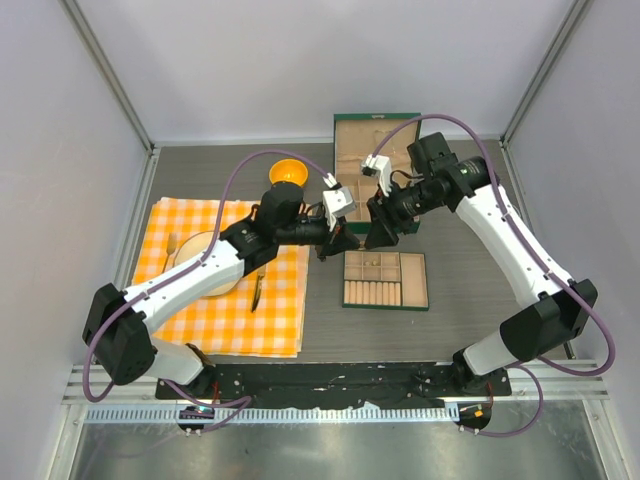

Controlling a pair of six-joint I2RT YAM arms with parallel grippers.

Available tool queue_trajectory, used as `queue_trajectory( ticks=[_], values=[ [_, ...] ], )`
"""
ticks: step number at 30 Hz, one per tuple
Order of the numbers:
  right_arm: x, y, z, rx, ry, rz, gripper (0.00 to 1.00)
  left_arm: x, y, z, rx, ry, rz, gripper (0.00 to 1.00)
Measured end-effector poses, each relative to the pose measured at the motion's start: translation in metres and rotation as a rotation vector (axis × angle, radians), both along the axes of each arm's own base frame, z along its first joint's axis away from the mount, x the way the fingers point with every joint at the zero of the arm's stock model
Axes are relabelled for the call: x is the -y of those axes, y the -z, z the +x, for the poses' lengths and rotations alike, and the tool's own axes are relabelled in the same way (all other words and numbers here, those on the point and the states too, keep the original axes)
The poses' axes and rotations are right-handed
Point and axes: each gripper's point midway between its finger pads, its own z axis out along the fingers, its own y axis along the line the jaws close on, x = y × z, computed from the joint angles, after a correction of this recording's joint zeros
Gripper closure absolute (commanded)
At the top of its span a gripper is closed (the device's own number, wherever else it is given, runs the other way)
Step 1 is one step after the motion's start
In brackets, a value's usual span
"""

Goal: Organize the mixed jewelry

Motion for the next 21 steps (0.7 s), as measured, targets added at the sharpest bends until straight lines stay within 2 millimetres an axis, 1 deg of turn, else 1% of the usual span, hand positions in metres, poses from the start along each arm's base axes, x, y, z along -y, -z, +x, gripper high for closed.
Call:
queue_trajectory(
  ticks=[4, 9, 12, 21],
  values=[
    [-0.0019, 0.0026, 0.0024, 0.008, 0.008, -0.009, 0.42, 0.0012, -0.0024, 0.0006, 0.0, -0.003, -0.011, 1.0],
    [-0.0036, 0.002, 0.0054, 0.023, 0.01, -0.008, 0.47, 0.0021, -0.004, 0.0, -0.016, -0.006, -0.021, 1.0],
    [-0.0049, 0.0019, 0.0047, 0.024, 0.007, -0.007, 0.51, 0.0021, -0.0041, -0.0002, -0.019, -0.007, -0.022, 1.0],
    [-0.0087, 0.0015, 0.0016, 0.022, -0.006, -0.004, 0.58, 0.0023, -0.0042, -0.0009, -0.035, -0.012, -0.025, 1.0]
  ],
)
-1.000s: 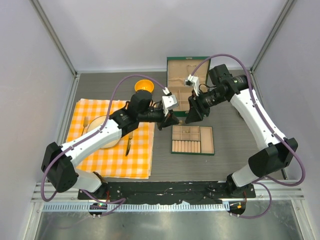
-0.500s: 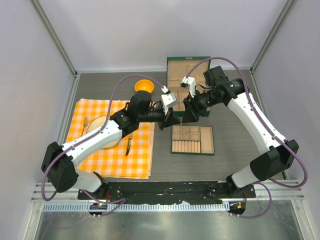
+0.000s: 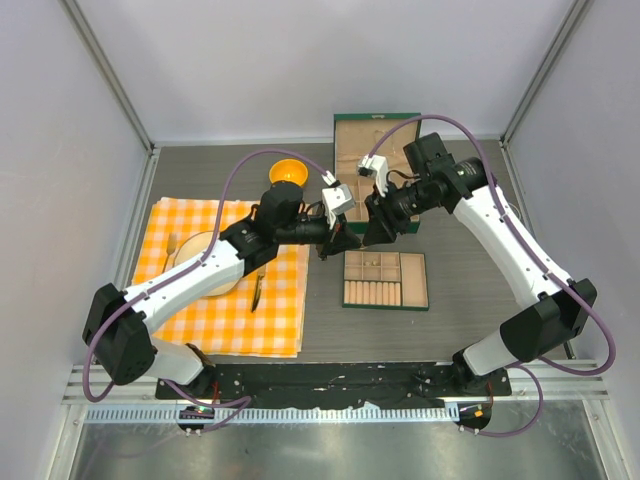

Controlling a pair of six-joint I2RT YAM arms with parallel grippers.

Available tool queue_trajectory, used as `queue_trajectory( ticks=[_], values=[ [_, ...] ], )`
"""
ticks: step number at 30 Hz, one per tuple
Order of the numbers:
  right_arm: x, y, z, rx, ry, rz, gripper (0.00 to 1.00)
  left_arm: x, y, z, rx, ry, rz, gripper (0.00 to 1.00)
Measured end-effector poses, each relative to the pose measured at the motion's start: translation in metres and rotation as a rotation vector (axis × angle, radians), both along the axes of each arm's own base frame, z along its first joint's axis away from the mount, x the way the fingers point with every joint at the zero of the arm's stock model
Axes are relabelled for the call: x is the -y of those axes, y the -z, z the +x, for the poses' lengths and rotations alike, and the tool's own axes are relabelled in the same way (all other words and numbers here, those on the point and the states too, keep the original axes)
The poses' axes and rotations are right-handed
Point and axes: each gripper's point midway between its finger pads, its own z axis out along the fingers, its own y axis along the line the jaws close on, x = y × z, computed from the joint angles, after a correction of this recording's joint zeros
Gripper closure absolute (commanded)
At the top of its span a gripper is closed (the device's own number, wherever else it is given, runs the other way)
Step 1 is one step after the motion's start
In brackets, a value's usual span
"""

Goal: Organize the mixed jewelry

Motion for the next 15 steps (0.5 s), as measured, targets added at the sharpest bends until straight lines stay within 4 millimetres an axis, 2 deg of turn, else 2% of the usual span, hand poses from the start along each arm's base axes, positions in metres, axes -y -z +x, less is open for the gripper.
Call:
queue_trajectory(
  ticks=[15],
  values=[
    [-0.0029, 0.0032, -0.0048, -0.019, -0.016, 0.008, 0.66, 0.0, 0.0001, -0.0001, -0.001, 0.0, 0.0, 1.0]
  ],
)
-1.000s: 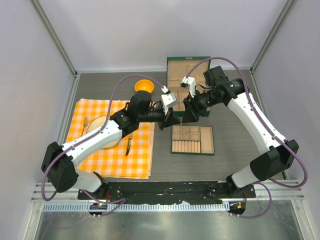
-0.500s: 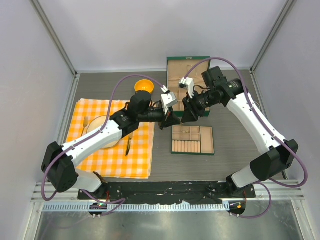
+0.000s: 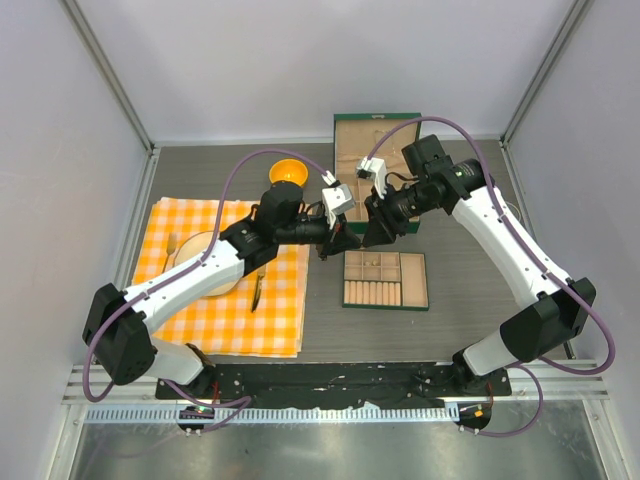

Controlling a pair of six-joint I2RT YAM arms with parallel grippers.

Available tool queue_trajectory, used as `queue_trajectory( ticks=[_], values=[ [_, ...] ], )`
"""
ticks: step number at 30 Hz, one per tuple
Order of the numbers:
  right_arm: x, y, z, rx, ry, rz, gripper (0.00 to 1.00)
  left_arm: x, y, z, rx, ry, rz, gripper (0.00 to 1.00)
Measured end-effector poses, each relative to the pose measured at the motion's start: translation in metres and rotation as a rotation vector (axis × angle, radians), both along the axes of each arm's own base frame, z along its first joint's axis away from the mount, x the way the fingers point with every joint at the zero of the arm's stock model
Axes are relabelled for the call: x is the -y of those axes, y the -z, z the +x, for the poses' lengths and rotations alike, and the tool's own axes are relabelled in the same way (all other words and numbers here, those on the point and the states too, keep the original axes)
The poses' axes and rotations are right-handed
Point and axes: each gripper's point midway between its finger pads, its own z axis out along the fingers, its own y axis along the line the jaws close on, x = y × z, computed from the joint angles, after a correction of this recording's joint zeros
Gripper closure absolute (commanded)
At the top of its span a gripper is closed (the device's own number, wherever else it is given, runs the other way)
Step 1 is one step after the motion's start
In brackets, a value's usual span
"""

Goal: Organize the mixed jewelry

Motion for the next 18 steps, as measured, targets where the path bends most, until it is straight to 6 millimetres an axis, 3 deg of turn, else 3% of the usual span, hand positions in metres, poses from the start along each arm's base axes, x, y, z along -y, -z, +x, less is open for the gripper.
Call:
queue_trajectory(
  ticks=[6, 18],
  values=[
    [-0.0017, -0.0007, -0.0016, -0.003, -0.008, 0.006, 0.72, 0.0001, -0.0001, -0.0001, -0.001, 0.0, -0.001, 1.0],
    [-0.0035, -0.0009, -0.004, -0.012, -0.017, 0.018, 0.94, 0.0005, -0.0009, 0.0001, -0.001, -0.001, -0.004, 1.0]
  ],
)
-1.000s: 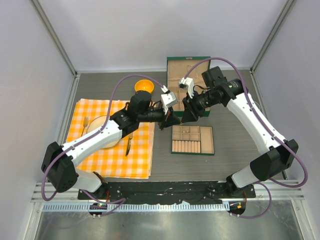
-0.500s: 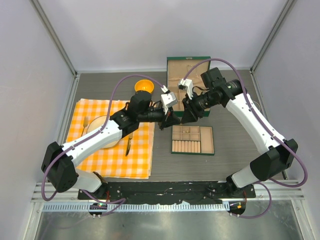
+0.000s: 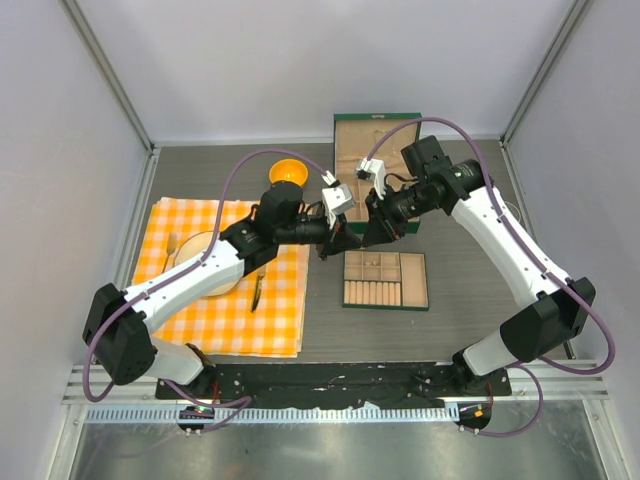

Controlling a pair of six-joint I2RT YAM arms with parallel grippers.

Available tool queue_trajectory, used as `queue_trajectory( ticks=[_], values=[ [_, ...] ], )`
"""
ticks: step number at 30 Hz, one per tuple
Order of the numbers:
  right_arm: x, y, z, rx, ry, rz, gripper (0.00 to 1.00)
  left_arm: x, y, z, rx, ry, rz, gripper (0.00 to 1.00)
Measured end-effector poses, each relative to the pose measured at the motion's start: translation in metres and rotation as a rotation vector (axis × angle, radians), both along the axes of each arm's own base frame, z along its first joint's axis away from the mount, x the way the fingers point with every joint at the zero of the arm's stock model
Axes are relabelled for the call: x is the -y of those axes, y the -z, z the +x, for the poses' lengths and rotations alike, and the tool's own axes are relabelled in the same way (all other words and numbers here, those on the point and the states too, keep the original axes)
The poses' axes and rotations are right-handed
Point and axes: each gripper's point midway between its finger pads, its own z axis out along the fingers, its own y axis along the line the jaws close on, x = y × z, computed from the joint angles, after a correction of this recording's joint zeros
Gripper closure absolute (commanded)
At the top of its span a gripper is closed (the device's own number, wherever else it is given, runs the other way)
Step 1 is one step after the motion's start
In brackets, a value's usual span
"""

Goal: Organize the mixed jewelry

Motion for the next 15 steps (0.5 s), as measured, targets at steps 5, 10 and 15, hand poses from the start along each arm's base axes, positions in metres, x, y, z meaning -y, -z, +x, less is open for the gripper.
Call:
queue_trajectory(
  ticks=[5, 10, 15],
  values=[
    [0.0, 0.003, 0.0, -0.004, 0.002, -0.004, 0.98, -0.001, 0.002, 0.0, -0.005, -0.002, 0.004, 0.83],
    [0.007, 0.018, 0.002, -0.01, 0.033, -0.055, 0.99, -0.002, 0.002, 0.002, -0.002, -0.01, 0.002, 0.7],
    [0.014, 0.026, 0.008, -0.001, 0.07, -0.1, 0.99, -0.007, -0.005, 0.005, 0.013, -0.025, -0.008, 0.63]
  ],
)
